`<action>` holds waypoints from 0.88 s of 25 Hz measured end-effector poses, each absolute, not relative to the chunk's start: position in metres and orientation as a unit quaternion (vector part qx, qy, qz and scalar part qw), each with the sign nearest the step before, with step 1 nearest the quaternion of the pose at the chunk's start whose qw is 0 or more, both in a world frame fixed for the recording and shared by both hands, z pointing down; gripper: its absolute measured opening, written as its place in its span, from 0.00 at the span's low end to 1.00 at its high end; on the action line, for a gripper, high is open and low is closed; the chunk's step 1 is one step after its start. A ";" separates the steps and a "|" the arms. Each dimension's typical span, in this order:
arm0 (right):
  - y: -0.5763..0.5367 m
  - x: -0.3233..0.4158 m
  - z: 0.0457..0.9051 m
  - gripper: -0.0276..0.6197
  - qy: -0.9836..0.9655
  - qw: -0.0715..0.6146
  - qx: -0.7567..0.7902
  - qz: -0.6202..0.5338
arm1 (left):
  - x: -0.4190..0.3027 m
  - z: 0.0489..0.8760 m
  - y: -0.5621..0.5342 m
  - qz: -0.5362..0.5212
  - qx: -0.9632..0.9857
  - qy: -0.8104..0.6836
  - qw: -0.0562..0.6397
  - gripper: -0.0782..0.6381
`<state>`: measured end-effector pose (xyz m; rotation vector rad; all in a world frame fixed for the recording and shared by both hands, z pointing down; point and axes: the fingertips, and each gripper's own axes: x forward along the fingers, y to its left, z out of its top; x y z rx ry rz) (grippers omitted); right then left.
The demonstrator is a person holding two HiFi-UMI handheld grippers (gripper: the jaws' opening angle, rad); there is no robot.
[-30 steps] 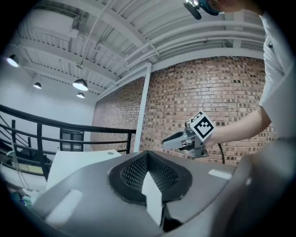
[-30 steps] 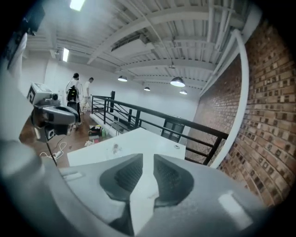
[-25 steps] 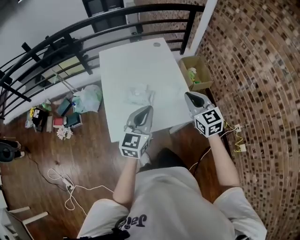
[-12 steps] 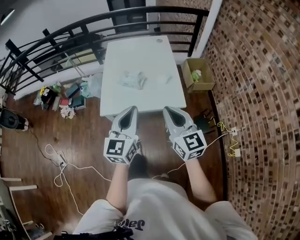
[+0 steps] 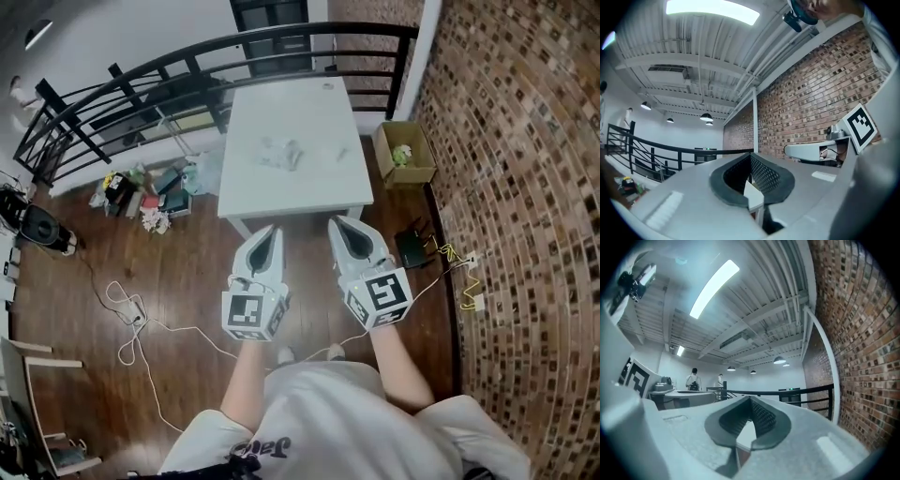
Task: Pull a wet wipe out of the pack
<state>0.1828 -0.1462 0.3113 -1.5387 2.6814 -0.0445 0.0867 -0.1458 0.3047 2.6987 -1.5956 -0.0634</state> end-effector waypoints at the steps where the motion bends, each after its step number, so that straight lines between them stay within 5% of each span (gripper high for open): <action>1: -0.142 0.178 0.309 0.03 0.867 0.025 -0.498 -0.012 | 0.084 0.302 -0.140 -0.023 0.861 -0.508 -0.001 0.13; 22: -0.126 0.099 0.298 0.03 0.844 0.003 -0.536 0.010 | -0.005 0.286 -0.122 -0.051 0.848 -0.526 -0.030 0.13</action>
